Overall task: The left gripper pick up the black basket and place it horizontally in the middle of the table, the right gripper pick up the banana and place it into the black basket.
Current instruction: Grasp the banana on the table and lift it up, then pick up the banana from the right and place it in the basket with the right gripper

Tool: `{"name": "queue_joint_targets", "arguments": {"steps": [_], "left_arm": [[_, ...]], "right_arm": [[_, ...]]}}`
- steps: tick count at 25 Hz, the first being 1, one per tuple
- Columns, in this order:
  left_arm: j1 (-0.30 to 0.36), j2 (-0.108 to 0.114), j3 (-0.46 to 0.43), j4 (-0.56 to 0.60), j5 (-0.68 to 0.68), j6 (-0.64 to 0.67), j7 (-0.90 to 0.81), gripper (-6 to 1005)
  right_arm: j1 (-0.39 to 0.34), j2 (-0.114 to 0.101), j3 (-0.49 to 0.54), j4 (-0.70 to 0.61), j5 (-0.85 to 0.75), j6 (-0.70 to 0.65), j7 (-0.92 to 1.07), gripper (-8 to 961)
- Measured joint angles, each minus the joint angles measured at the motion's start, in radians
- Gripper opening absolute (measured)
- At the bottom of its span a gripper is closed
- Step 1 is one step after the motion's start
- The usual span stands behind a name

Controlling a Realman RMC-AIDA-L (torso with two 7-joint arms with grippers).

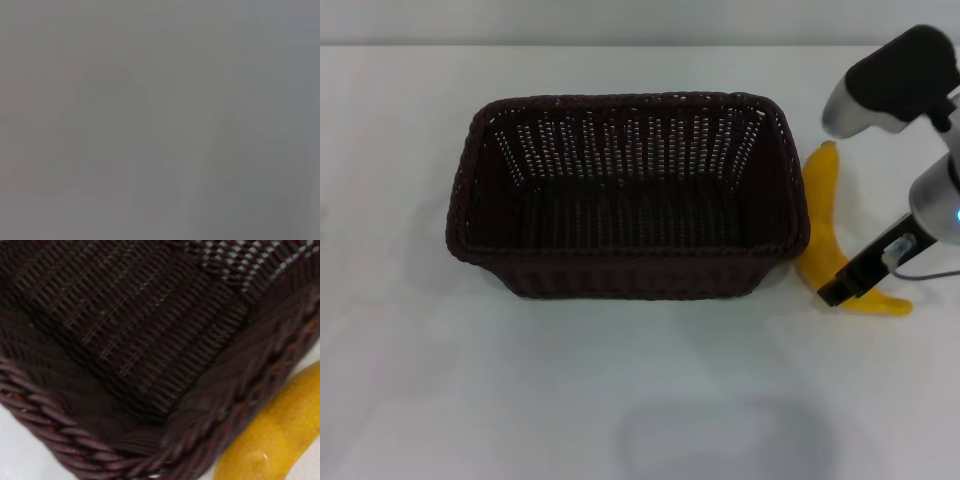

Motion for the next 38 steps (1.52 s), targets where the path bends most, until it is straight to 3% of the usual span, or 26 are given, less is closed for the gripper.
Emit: {"name": "queue_joint_targets", "arguments": {"steps": [6,12,17,20,24,30,38], "left_arm": [[0.0,-0.004,0.0,0.0,0.0,0.001,-0.002,868],[0.007,-0.006,-0.002,0.0,0.0,0.01,0.002,868],[0.007,-0.006,-0.002,0.0,0.0,0.011,-0.002,868],[0.007,-0.006,0.0,0.004,0.0,0.012,-0.006,869],[0.006,-0.01,0.005,0.006,0.0,0.018,-0.005,869],[0.006,-0.019,0.002,0.005,0.005,0.037,0.011,869],[0.009,-0.024,-0.001,0.002,0.006,0.055,0.024,869]], "right_arm": [[-0.002,-0.003,0.085,-0.021,-0.015,0.001,-0.079,459],[-0.009,-0.006,0.305,-0.006,-0.031,0.01,-0.196,478],[-0.006,-0.012,0.454,0.067,-0.026,0.023,-0.304,494],[-0.003,-0.01,0.489,0.125,0.011,0.023,-0.349,503],[-0.002,-0.004,0.468,0.187,0.161,0.027,-0.408,515],[0.004,0.003,0.349,0.202,0.425,0.004,-0.53,534],[-0.014,0.005,0.157,0.16,0.5,-0.119,-0.657,559]]}}
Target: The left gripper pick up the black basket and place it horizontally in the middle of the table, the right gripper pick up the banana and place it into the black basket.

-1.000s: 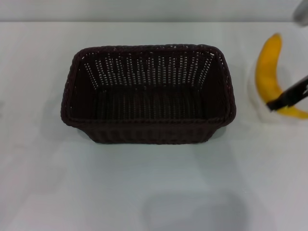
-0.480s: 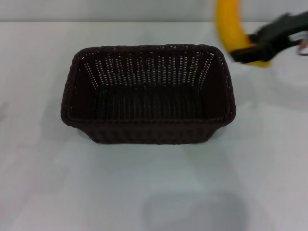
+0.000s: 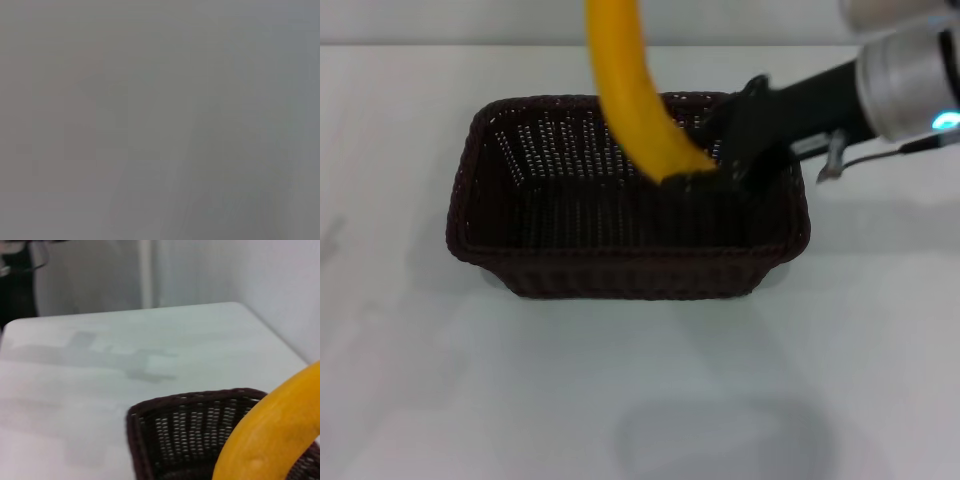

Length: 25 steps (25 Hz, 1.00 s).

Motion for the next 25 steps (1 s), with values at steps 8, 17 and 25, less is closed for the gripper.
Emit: {"name": "queue_joint_targets", "arguments": {"steps": [8,17,25], "left_arm": [[0.003,0.0,0.0,-0.001,0.003,0.006,0.015,869],[0.004,0.0,-0.002,-0.001,-0.001,0.006,0.039,869],[0.013,-0.004,-0.044,-0.041,-0.005,0.003,0.097,868]], "right_arm": [[-0.037,0.001,-0.036,-0.007,0.051,-0.06,-0.084,584],[-0.171,-0.001,0.181,-0.012,0.164,-0.132,-0.228,680],[-0.307,-0.006,0.433,-0.269,0.517,-0.185,-0.529,840]]}}
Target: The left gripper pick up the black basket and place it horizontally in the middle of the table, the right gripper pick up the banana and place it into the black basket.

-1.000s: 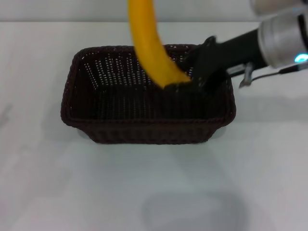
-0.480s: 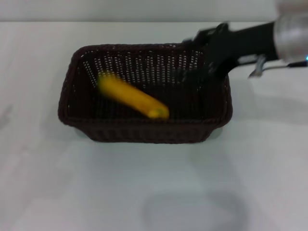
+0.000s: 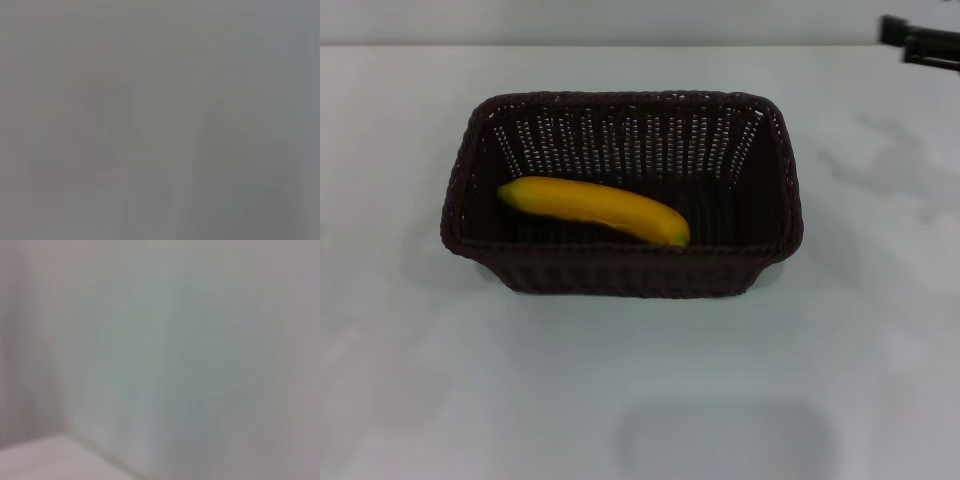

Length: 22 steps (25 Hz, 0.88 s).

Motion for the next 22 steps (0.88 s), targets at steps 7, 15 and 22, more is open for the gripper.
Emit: {"name": "queue_joint_targets", "arguments": {"steps": [7,15,22], "left_arm": [[0.02,0.001,-0.104,-0.103,0.0,0.005,0.041,869],[0.073,-0.015,-0.19,-0.169,-0.006,0.027,0.096,869],[0.078,-0.018,-0.216,-0.343,-0.025,0.063,0.331,868]], "right_arm": [[0.0,0.0,0.085,-0.404,0.284,-0.012,-0.382,859],[-0.001,0.007,0.011,-0.707,0.594,0.014,-0.759,857],[0.017,0.018,-0.062,-0.884,0.789,-0.01,-0.993,857]]}}
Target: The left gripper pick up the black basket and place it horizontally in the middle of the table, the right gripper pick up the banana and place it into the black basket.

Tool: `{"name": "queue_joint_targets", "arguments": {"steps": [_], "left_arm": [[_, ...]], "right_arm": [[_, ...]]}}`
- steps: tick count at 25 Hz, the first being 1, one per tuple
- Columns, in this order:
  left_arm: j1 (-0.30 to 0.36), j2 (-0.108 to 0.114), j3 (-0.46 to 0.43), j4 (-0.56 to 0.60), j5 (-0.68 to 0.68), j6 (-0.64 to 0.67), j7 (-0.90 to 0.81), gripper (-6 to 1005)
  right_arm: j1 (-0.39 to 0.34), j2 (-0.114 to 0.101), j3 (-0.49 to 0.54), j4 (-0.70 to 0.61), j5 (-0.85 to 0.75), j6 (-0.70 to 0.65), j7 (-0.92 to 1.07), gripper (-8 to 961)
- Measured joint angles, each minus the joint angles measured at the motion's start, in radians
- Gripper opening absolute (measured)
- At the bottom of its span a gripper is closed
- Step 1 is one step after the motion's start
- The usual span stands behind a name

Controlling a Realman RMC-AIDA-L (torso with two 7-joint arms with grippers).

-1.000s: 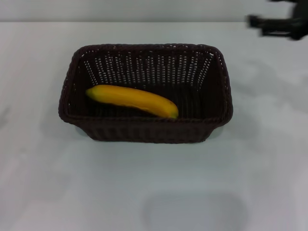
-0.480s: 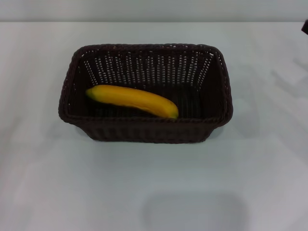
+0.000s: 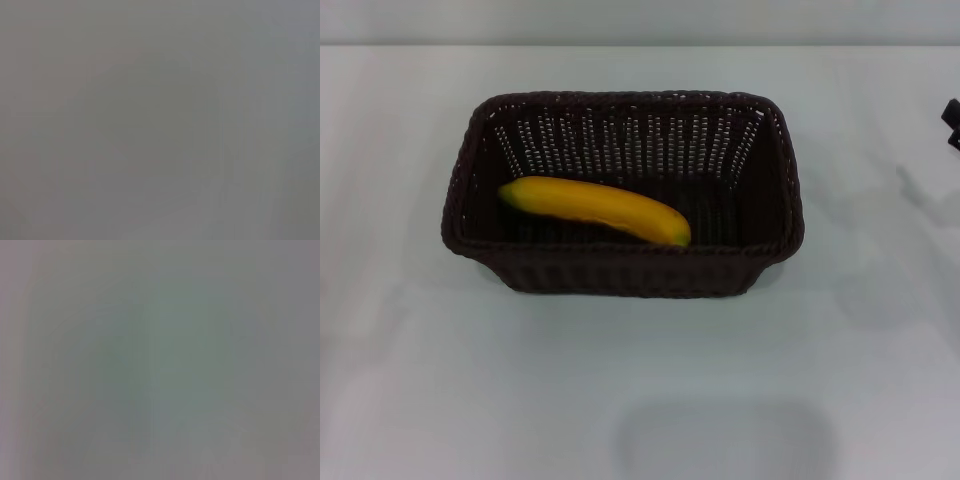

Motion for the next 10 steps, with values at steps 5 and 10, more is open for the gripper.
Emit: {"name": "queue_joint_targets", "arguments": {"steps": [5,10], "left_arm": [[-0.011,-0.001,0.006,-0.064,-0.016,0.02,0.066,868],[-0.027,0.001,0.008,-0.087,-0.003,0.019,0.064,868]], "right_arm": [[0.002,0.003,-0.023,-0.054,0.098,0.004,-0.096,857],[-0.004,0.0,-0.035,-0.066,0.101,0.013,-0.127,857]]}}
